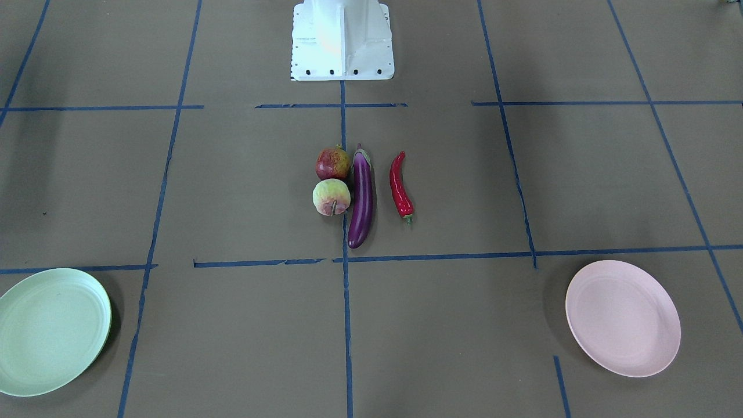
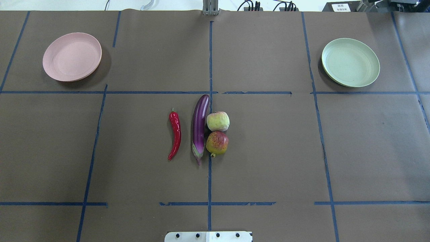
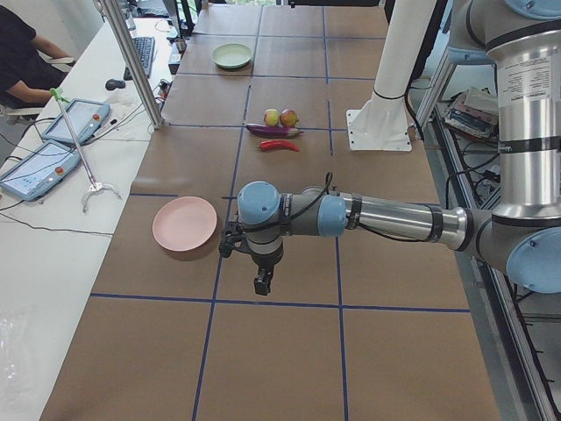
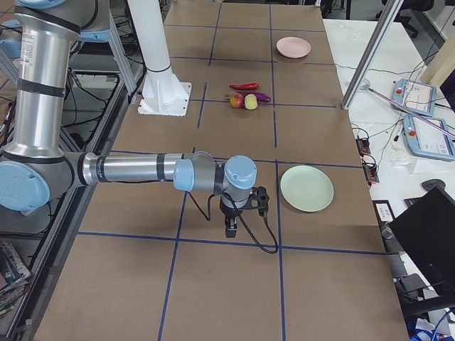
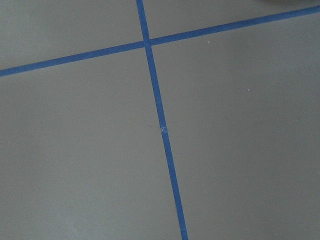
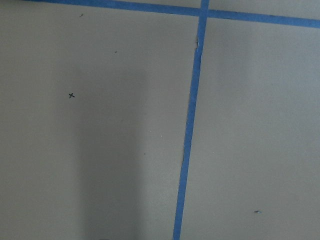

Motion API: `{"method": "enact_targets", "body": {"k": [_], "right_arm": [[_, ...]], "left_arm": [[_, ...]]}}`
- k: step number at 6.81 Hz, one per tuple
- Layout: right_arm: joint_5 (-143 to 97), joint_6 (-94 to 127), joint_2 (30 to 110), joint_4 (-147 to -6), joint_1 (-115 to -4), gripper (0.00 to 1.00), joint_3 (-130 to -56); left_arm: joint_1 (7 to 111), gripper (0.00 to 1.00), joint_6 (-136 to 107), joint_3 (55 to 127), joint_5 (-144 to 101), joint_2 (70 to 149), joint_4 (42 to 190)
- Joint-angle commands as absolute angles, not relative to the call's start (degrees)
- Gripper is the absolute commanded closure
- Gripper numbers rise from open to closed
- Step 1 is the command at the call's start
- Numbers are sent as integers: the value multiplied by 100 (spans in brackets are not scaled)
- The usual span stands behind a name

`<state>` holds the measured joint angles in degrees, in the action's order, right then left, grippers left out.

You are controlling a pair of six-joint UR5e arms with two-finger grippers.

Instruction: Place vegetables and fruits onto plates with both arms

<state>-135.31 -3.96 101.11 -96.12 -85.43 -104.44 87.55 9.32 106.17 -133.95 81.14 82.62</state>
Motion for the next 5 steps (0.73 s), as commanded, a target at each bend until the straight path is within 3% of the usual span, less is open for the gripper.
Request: {"method": "enact_targets", "body": {"k": [1,5], "right_arm": [[-13526,-396,10116,-9606,-8543,0,-10441],[-13535,-396,10116,-9606,-8543,0,-10441]], "left_arm": [[8754,0,975,10608,-13403,8095,8262],[8763,0,949,10626,-13368,8069,8235]]}}
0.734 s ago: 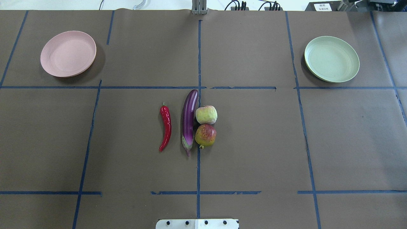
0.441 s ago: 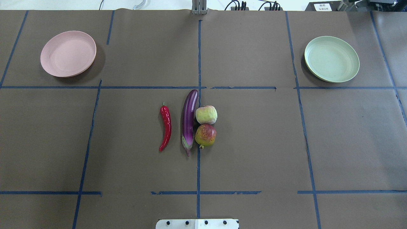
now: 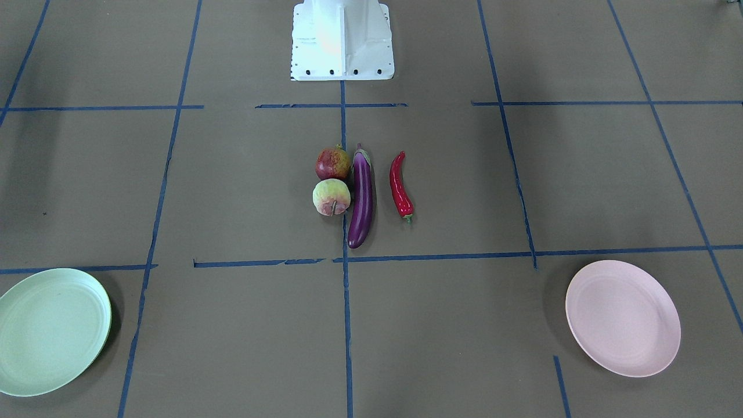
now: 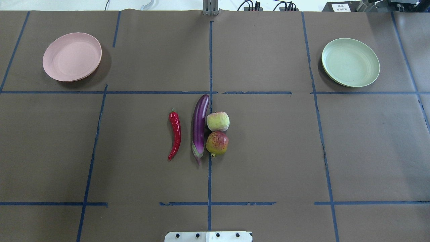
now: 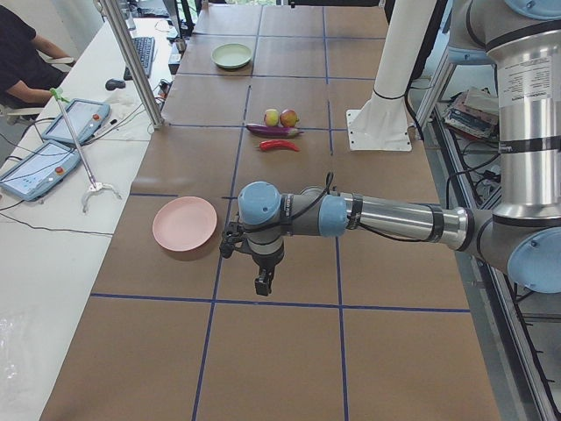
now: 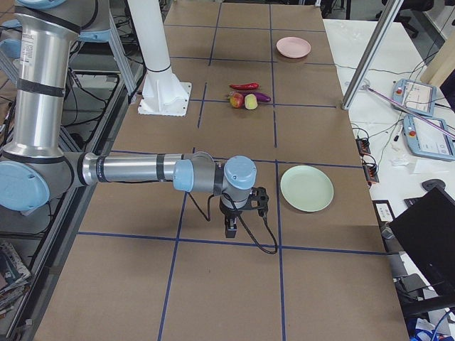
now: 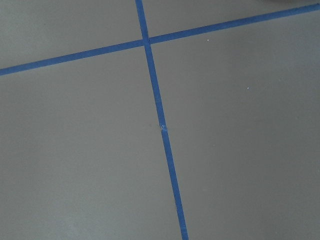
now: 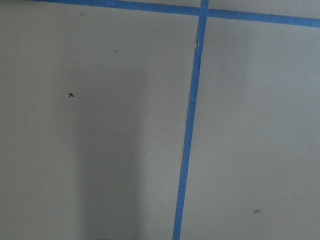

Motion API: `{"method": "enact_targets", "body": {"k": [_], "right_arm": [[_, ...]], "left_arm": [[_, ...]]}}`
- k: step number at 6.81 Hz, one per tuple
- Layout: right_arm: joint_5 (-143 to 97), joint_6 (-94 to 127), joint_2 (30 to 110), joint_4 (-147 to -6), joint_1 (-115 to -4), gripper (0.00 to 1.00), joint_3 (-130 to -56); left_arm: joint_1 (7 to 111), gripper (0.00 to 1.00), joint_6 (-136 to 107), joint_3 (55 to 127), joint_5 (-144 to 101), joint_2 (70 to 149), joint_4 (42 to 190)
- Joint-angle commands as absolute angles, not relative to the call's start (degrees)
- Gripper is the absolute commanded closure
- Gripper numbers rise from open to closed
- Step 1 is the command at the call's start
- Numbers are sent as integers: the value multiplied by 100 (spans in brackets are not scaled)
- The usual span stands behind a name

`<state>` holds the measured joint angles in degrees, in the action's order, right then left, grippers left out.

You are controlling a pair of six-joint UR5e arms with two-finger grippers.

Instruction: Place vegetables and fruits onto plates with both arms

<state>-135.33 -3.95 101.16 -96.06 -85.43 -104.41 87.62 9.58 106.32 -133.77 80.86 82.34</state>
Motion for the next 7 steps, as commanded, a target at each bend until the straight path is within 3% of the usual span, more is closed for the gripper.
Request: {"method": "enact_targets", "body": {"k": [1,7], "right_arm": [[-13535,-396,10116,-9598,-8543,0,-10450],[-13693,-387,10107,-9589,-8543,0,-10494]], "left_arm": [[8763,0,949,10652,-13359,8016,8253],[8754,0,905,10731,-13412,7919,8253]]}}
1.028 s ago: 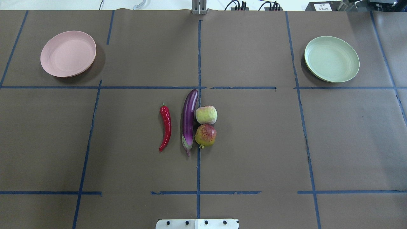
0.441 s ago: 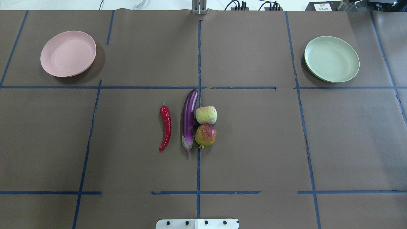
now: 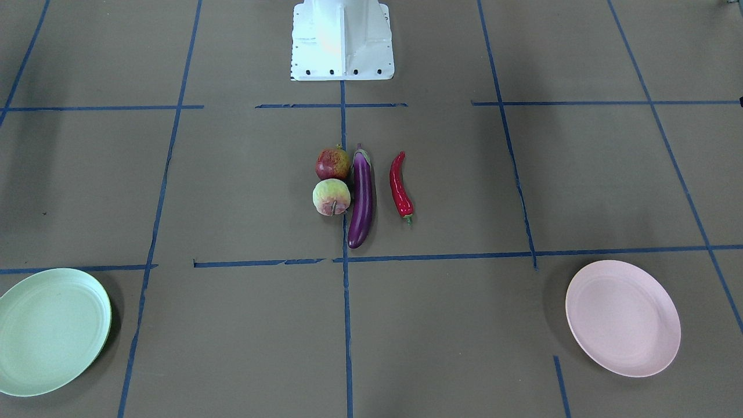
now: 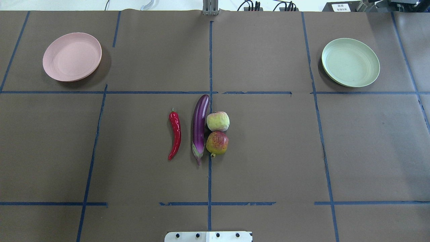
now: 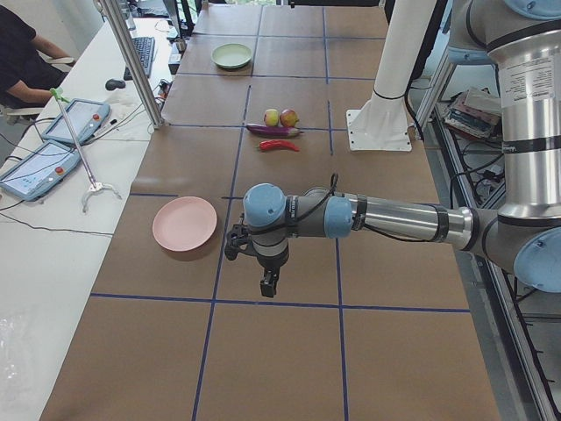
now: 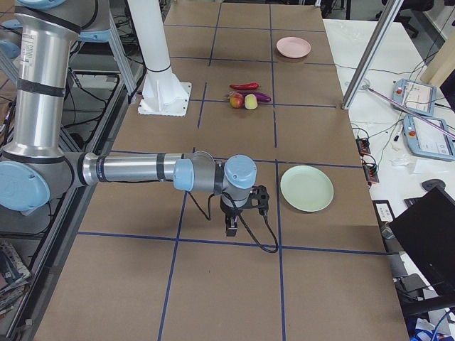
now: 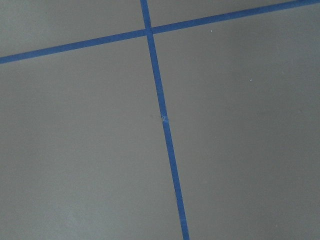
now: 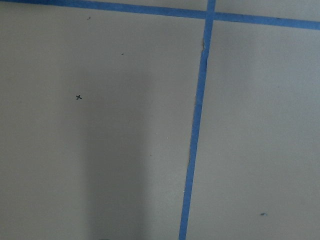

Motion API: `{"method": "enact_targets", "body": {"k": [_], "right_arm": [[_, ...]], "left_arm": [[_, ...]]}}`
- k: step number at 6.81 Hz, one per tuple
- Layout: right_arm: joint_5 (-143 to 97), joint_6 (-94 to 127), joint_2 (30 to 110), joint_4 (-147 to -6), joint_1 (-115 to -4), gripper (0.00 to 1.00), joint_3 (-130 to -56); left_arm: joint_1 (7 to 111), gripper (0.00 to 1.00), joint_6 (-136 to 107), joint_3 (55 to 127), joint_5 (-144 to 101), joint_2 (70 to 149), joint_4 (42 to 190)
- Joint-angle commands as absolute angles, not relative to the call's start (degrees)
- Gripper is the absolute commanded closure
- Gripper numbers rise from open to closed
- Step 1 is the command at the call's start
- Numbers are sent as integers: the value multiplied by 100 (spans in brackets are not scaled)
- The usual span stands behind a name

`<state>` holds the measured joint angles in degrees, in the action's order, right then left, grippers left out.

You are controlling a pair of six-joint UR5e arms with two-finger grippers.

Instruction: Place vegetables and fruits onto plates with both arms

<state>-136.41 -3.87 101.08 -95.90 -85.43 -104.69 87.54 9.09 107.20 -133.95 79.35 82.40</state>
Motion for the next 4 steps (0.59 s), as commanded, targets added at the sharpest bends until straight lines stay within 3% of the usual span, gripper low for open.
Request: {"method": "enact_targets", "body": {"k": [1,4], "right_arm": [[-13719,-395,10090,-9563,-8534,0,-10538],[-13729,485,10029,-7705,-7713,0,-10643]], "left_arm": [[8754,0,914,10740,-13386,7919,8262],[8763,0,976,10784,-13430,7823,8437]]}}
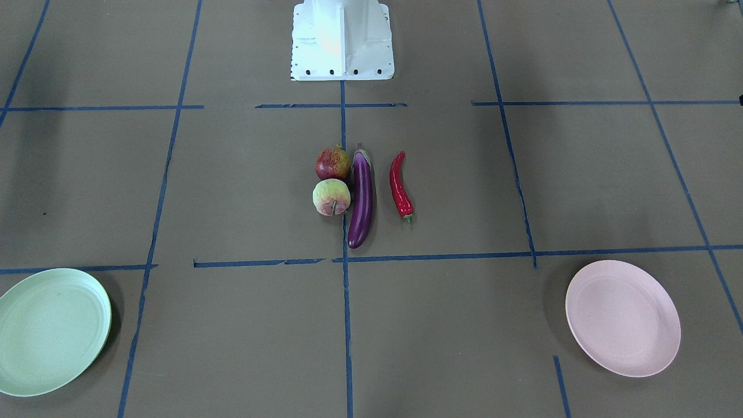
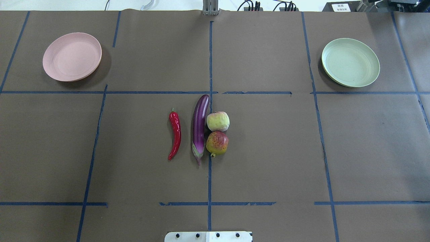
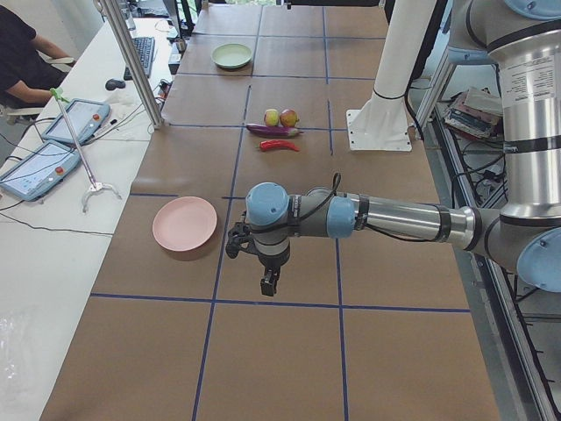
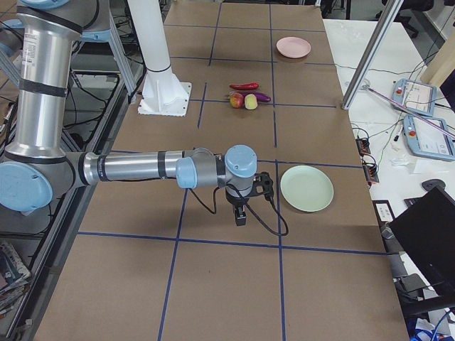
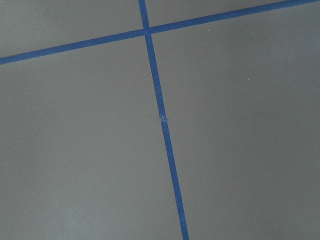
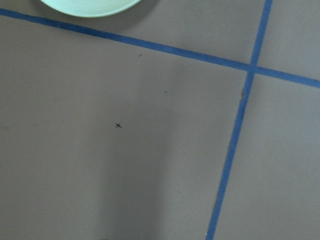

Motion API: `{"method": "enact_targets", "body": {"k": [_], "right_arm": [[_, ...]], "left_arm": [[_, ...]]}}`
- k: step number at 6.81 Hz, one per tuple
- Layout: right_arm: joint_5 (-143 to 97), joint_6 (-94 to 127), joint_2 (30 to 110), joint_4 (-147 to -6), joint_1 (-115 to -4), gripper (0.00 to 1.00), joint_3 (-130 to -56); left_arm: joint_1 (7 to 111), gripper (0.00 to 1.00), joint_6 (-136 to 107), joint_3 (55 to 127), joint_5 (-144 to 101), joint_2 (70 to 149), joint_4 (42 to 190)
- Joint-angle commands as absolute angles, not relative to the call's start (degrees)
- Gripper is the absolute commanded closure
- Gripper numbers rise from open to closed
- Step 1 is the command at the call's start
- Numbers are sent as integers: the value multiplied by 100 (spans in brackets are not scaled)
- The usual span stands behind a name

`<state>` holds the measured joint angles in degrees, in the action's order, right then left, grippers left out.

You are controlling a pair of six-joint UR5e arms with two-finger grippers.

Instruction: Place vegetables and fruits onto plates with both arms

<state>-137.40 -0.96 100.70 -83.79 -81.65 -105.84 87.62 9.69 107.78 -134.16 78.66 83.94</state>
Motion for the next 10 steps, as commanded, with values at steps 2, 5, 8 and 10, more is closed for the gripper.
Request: {"method": "enact_targets", "body": {"k": [2,5,8,10], "right_arm": [[-13597,3109,9775,-6518,-6781,0,-10915],[-12652,5982,8602,-6530,-5131,0,-11259],[-11254,8046,6995,-7585,-3459,1,-11171],[-10628,8967,5578,-8813,-2902,2,-10604]], "left_arm": [[8763,0,976,10802,-13430,7822,8490],[8763,0,932,10802,-13430,7805,8490],[8754,0,923,10793,-13430,7805,8481],[8754,0,923,10758,-13438,7805,8482]]}}
